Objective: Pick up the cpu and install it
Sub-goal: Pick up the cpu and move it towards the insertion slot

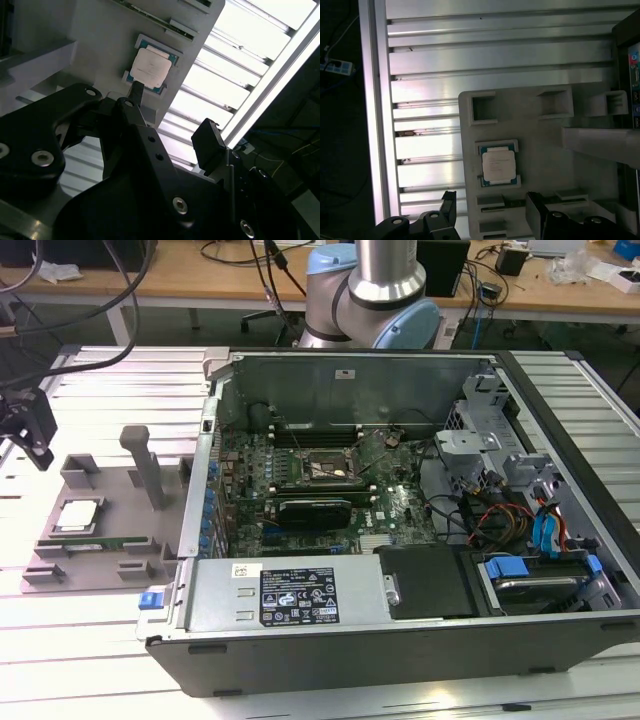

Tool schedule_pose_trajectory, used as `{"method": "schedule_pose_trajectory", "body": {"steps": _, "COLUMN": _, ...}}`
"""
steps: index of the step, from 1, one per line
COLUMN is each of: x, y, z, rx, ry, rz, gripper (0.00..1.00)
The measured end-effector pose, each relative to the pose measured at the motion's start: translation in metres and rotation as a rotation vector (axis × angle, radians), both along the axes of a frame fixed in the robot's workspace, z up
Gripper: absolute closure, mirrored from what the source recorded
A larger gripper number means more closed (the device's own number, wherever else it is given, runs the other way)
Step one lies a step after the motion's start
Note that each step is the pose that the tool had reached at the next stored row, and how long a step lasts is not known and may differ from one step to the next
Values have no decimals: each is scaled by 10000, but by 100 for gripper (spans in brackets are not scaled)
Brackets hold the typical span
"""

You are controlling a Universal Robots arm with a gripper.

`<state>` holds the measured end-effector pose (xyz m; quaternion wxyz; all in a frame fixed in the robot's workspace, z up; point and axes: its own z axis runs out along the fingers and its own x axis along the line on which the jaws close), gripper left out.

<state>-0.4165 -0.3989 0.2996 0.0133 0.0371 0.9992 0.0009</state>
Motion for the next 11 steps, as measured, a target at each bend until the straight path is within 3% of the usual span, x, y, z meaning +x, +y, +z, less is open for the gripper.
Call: {"method": "schedule_pose_trajectory", "body": {"steps": 11, "x": 0, "y": 0, "z": -37, "rx": -1, "ry": 0, "rz": 0, "gripper": 34}}
